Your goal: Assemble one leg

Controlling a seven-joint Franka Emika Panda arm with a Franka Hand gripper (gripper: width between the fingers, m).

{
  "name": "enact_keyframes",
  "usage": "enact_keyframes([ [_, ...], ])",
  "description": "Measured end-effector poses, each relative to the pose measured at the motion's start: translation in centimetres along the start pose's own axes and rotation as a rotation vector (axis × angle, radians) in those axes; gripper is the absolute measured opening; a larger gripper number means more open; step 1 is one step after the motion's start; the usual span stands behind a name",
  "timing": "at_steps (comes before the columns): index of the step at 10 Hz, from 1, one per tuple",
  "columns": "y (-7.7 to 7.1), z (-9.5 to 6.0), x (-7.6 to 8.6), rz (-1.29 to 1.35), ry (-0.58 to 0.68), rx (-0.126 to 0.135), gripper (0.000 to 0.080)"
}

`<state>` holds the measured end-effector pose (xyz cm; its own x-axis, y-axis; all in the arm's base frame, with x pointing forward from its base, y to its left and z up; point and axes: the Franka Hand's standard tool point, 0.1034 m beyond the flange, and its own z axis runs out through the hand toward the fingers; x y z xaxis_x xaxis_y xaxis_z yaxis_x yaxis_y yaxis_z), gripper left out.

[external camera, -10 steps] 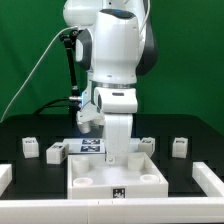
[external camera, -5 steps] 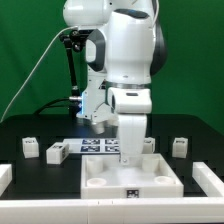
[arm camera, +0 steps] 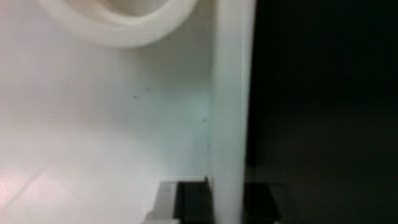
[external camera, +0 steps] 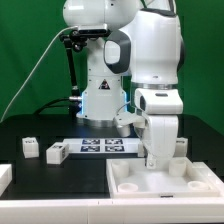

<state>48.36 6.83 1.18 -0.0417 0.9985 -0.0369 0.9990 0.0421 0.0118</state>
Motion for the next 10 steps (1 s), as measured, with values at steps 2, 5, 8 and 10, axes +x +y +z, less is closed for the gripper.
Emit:
enact_keyframes([
  [2,0.40,0.01,0.12,0.018,-0.001,-0.001,0.0059],
  [5,0.43,0.00,0.23,0.027,-0.002,-0.001,0.0059],
  [8,0.41,0.01,0.22,0.027,-0.002,-0.001,0.0280],
  [10,0.41,0.02,0.22,0.027,-0.002,-0.001,0.0454],
])
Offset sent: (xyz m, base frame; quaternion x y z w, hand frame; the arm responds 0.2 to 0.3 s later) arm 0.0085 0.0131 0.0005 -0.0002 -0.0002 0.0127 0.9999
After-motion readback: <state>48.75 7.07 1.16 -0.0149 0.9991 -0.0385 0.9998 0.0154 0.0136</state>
